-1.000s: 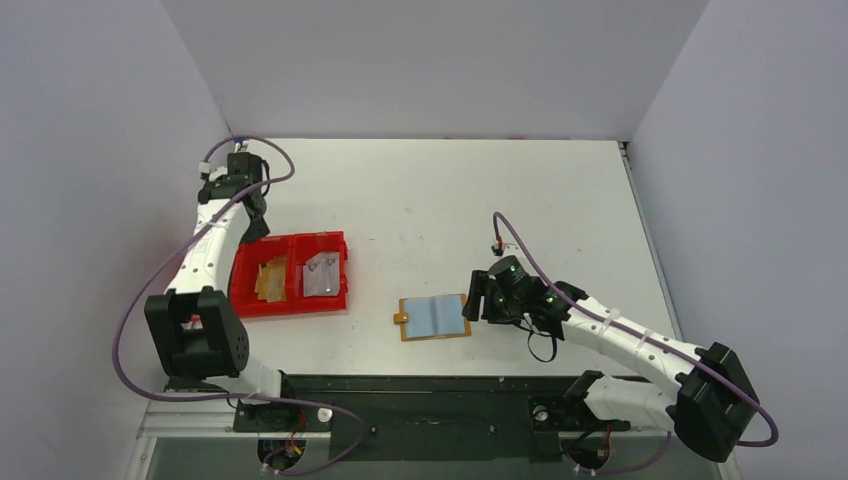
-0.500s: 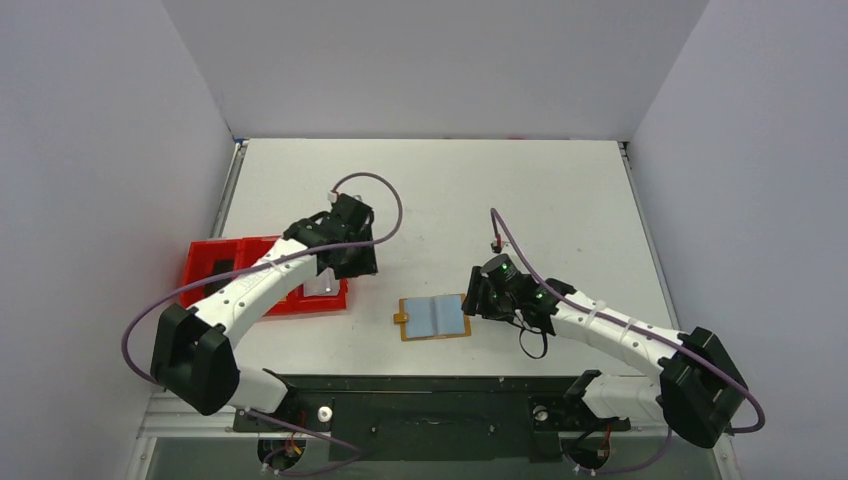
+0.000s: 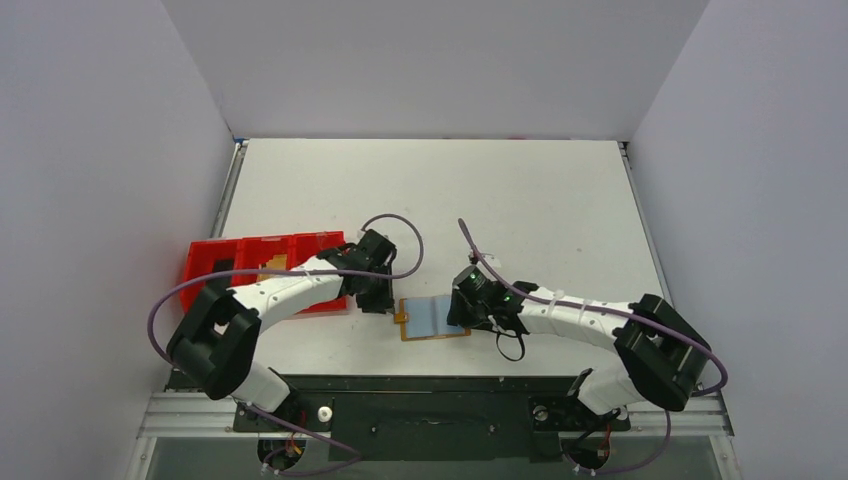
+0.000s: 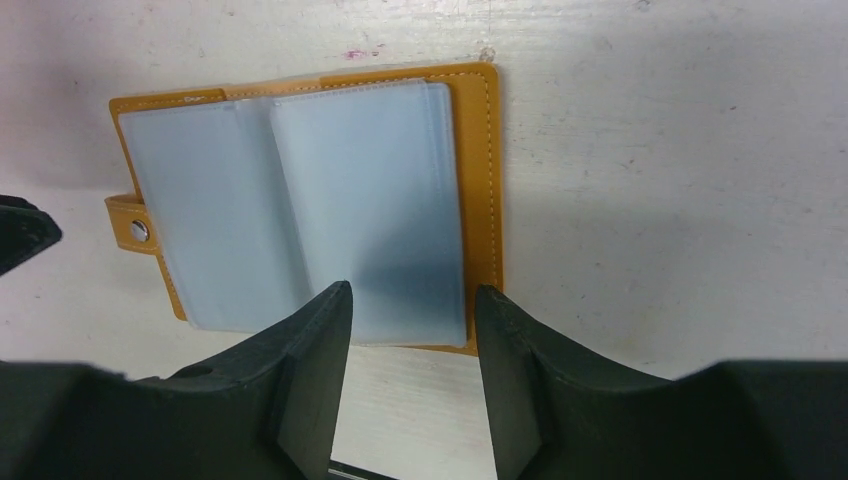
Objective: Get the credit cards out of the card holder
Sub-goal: Close the card holder at the center of the board.
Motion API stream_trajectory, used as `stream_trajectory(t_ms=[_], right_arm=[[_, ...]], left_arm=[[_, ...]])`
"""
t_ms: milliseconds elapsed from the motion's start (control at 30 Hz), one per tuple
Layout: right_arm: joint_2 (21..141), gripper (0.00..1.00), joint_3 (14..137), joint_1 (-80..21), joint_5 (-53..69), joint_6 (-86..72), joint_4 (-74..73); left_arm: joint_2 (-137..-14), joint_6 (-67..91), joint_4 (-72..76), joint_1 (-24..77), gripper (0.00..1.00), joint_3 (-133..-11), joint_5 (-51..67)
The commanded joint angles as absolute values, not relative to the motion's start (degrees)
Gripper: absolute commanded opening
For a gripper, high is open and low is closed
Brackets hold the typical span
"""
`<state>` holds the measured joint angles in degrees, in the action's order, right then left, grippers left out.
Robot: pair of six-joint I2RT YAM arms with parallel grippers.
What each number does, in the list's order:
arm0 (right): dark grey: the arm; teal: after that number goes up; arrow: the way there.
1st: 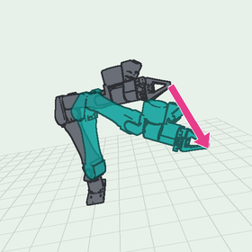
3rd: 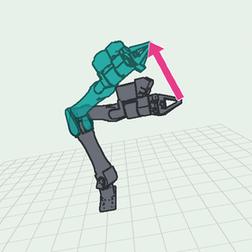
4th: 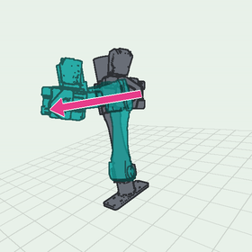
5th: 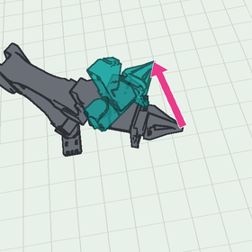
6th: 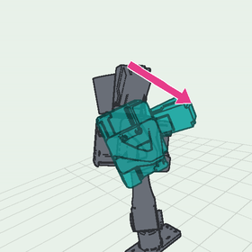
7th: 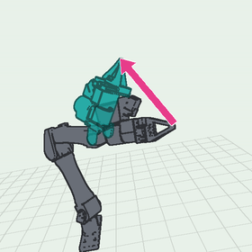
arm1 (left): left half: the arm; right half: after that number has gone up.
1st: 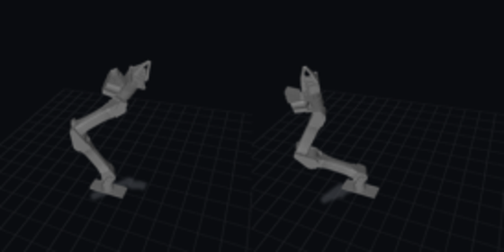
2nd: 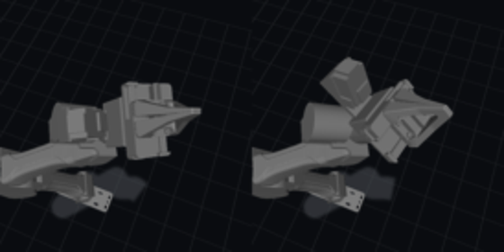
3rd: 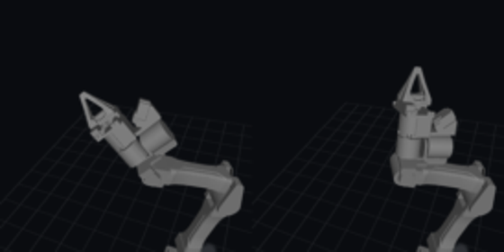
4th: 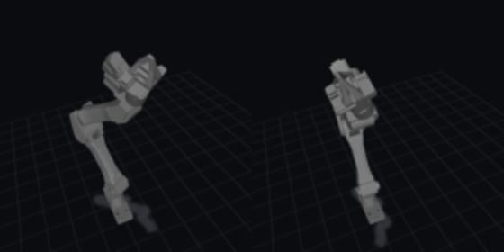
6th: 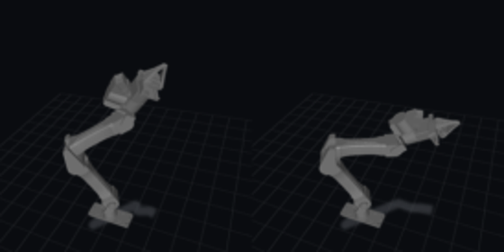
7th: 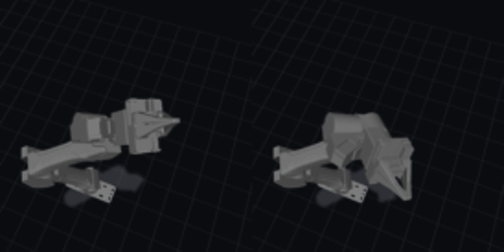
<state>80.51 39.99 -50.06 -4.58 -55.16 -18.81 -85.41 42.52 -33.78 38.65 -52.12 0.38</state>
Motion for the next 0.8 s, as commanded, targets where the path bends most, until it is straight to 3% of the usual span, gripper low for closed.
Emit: stream_trajectory(t_ms=[0, 267, 467, 633, 767], right_arm=[[82.6, 0.44, 42.6, -50.8, -6.7, -57.1, -15.6], [84.8, 0.35, 42.8, -51.6, -5.9, -57.3, -14.5], [86.5, 0.14, 44.0, -52.5, -4.0, -57.4, -12.8], [87.7, 0.14, 45.3, -53.6, -3.5, -57.3, -12.8], [86.9, 0.21, 45.8, -53.5, -3.6, -56.9, -13.3]], left_arm=[[-87.5, 44.2, -26.7, 39.5, 0.22, -50.0, 2.6], [-92.1, 46.1, -24.2, 42.1, 0.19, -49.3, 2.2], [-94.3, 46.7, -23.8, 43.6, 0.18, -49.8, 2.2], [-95.6, 46.8, -24.2, 44.7, 0.17, -51.0, 2.0], [-95.6, 47.0, -24.8, 45.0, 0.17, -51.1, 1.4]])
